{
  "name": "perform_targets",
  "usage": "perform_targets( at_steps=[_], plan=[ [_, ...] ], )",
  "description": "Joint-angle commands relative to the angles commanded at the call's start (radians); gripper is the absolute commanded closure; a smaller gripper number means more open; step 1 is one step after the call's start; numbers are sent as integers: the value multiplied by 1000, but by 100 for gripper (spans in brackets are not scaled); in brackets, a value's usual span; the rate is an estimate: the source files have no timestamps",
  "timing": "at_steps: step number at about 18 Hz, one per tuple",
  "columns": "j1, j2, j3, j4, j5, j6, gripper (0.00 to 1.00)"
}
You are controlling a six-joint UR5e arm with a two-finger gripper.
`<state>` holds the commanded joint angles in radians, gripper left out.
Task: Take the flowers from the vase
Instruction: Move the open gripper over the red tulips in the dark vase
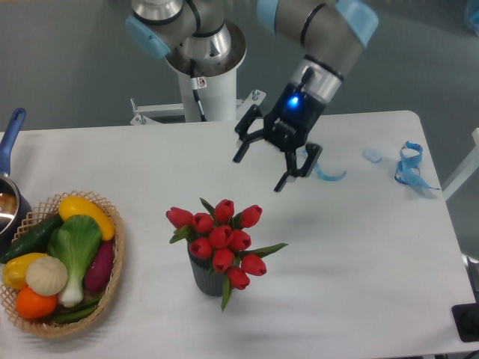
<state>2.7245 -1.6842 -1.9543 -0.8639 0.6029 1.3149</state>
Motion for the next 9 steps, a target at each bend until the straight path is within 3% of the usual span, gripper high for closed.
perform_targets(
  at_steps=[3, 9],
  plan=[
    [-31, -32, 17, 43, 3, -85, 0],
    [-43, -69, 23, 57, 3, -111, 0]
  ],
)
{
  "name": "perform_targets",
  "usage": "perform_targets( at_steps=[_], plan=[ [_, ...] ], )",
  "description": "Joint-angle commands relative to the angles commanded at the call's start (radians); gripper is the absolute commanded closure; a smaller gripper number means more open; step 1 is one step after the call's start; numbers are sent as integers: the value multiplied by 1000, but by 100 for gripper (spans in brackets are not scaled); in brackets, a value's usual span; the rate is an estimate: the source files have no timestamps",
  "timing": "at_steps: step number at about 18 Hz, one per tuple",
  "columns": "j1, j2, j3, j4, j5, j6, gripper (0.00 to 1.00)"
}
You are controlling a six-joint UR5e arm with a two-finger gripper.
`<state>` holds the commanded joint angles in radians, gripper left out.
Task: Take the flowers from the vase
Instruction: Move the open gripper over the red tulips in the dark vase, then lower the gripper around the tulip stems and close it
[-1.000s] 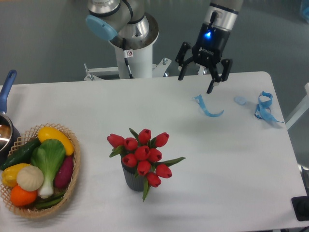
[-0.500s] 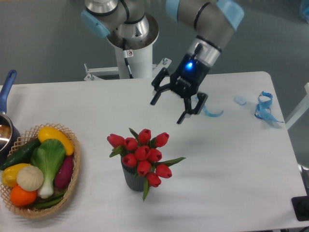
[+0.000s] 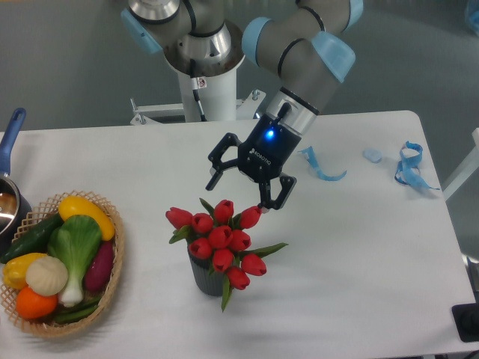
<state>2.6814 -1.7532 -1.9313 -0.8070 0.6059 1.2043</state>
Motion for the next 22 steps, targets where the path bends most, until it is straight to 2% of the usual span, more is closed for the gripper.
perform_targets(
  at_steps=[9, 15, 22],
  plan=[
    [-6, -51, 29, 18, 9, -6, 0],
    [-40, -104, 84, 20, 9, -8, 0],
    [-61, -123, 104, 23, 9, -8, 0]
  ],
)
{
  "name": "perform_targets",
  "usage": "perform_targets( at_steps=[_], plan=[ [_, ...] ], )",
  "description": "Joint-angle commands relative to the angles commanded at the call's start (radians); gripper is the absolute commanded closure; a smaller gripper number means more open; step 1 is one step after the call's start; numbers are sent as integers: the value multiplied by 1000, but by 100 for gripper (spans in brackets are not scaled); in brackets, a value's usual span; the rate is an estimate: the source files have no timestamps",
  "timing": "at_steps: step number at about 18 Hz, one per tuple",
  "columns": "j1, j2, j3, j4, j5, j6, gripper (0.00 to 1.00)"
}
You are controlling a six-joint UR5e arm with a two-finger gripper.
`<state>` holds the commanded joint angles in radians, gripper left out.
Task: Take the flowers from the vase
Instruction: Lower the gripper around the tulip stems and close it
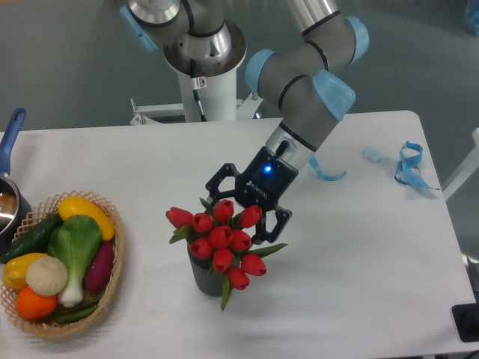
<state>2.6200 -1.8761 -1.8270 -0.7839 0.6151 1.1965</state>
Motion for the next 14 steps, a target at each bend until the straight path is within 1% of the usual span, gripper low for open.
perform_targets(
  at_steps=[1, 3, 4, 7, 8, 14],
  plan=[
    [0, 0, 0, 12, 0, 0, 4],
    [-2, -2, 0, 23, 0, 0, 24],
    [-2, -2, 0, 23, 0, 0, 32],
    [0, 2, -2, 25, 0, 0, 51],
    [0, 2, 0, 25, -2, 0, 54],
    [0, 9, -2, 26, -8, 2, 60]
  ],
)
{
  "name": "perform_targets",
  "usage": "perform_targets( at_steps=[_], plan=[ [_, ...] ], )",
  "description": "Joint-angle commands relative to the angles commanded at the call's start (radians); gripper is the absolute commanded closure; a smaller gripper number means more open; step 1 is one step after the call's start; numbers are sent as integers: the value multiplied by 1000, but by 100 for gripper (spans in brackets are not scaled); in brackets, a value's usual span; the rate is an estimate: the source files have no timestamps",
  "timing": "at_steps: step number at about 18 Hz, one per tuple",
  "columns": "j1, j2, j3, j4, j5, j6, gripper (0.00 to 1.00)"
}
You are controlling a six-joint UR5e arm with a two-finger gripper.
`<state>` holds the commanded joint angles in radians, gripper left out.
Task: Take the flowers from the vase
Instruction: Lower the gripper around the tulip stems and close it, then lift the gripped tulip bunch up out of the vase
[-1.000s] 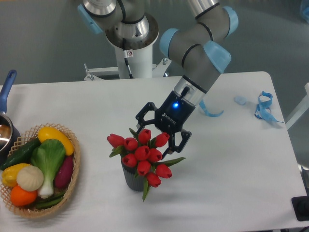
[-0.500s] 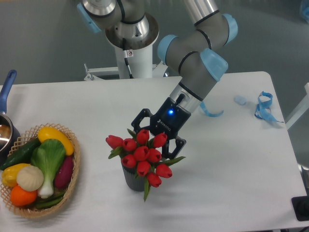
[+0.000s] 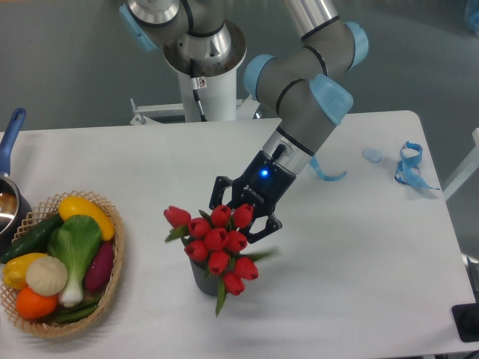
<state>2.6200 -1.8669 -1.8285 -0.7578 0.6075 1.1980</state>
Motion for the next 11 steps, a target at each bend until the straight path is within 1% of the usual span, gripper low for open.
perform_targets(
  at_steps=[5, 8, 11],
  plan=[
    [2, 11, 2, -2, -3, -2, 60],
    [5, 44, 0, -2, -6, -30, 60],
    [9, 87, 2, -2, -63, -86, 60]
  ],
)
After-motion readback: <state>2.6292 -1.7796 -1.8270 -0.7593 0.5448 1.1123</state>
